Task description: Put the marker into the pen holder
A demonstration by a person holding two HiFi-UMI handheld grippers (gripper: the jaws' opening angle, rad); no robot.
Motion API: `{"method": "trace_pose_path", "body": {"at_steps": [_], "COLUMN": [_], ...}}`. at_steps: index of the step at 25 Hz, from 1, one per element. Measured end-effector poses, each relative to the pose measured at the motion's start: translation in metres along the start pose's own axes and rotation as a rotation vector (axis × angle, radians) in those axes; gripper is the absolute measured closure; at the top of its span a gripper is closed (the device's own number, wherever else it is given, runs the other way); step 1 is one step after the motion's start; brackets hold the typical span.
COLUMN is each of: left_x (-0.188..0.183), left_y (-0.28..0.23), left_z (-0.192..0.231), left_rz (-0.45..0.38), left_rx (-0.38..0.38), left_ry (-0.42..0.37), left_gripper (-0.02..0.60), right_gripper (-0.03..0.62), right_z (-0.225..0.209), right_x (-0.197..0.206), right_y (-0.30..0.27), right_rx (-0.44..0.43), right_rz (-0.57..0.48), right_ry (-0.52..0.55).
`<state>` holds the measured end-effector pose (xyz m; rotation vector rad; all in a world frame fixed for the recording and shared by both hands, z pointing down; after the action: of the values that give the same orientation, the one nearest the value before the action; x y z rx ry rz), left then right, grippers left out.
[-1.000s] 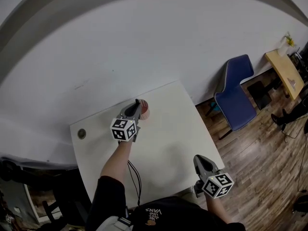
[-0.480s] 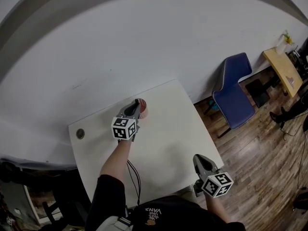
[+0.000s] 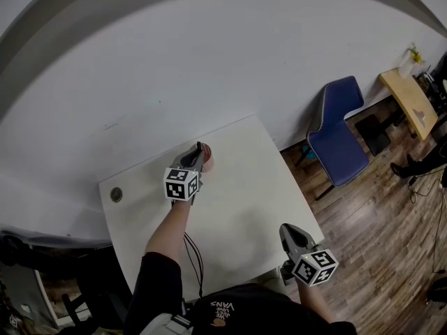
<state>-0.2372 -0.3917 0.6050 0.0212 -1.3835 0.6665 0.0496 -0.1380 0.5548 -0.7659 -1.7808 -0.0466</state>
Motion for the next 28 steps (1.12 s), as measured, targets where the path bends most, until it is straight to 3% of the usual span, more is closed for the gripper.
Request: {"method": "trace_pose_path", "body": {"at_steps": [28], "left_x": [-0.0003], "left_y": [0.0062], "left_z": [-0.0061], "left_rz": [-0.008], "left_rx": [0.026], "left_ry": [0.029], "left_gripper": [0.489], "right_gripper": [0.592], "right_z": [0.0021], "right_x": [-0.0035], "right_y": [0.0014], "right_rx": [-0.014], "right_rz": [0.003], "right_ry": [0.014]}}
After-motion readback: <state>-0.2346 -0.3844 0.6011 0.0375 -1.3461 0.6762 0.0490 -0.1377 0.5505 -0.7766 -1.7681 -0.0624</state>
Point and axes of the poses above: the fingertips, and each gripper's own axes: y backward along the fingers, z to its left, x out of its underside, the point moved 2 cm from there along y, backward along the fingers, and after that the axes turned 9 degrees about y, right-handed, at the moved point
